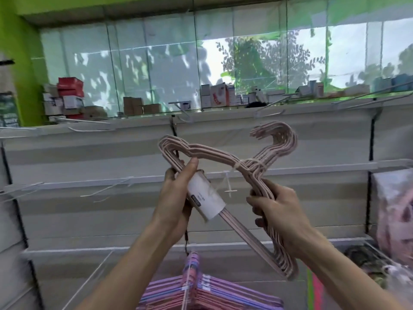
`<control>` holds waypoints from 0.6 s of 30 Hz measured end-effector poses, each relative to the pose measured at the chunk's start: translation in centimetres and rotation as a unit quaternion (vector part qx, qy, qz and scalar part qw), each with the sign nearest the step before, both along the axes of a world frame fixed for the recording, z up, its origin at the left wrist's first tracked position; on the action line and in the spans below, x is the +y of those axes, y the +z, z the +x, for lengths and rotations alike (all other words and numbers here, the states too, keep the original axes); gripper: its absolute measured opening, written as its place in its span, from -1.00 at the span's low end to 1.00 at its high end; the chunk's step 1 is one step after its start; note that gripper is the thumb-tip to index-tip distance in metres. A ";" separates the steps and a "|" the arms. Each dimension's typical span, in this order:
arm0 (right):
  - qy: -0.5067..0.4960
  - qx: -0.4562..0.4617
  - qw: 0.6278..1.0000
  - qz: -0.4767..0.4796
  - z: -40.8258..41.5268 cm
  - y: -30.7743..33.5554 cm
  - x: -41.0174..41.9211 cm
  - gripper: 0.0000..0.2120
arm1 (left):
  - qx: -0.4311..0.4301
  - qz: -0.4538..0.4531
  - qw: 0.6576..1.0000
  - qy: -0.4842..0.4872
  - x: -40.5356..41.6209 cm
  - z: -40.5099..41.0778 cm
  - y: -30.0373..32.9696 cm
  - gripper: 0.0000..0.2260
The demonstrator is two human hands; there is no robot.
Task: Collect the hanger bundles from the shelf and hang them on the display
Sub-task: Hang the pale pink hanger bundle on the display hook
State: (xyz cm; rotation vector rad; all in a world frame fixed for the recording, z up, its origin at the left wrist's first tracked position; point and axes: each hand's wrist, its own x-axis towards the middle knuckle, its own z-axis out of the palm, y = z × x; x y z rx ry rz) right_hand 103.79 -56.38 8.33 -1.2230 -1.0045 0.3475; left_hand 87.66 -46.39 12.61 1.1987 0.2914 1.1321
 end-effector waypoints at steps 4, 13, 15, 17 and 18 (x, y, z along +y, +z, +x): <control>0.003 -0.025 1.000 -0.016 -1.9 2.4 3.1 -0.74 | -0.004 -0.014 1.000 0.026 3.4 -2.0 1.5 -0.79; 0.003 -0.094 0.994 -0.060 0.1 9.0 9.8 -0.86 | -0.006 -0.066 0.997 0.045 10.6 -0.5 5.3 -0.89; 0.005 -0.111 0.991 -0.070 1.5 9.9 11.5 -0.88 | -0.007 -0.074 0.996 0.054 12.3 0.7 5.6 -0.89; 0.005 -0.128 0.988 -0.081 3.1 10.5 13.2 -0.88 | -0.002 -0.079 0.995 0.063 14.1 2.0 5.6 -0.89; 0.006 -0.137 0.987 -0.085 4.0 10.7 14.1 -0.88 | 0.001 -0.081 0.995 0.062 15.1 2.5 5.6 -0.89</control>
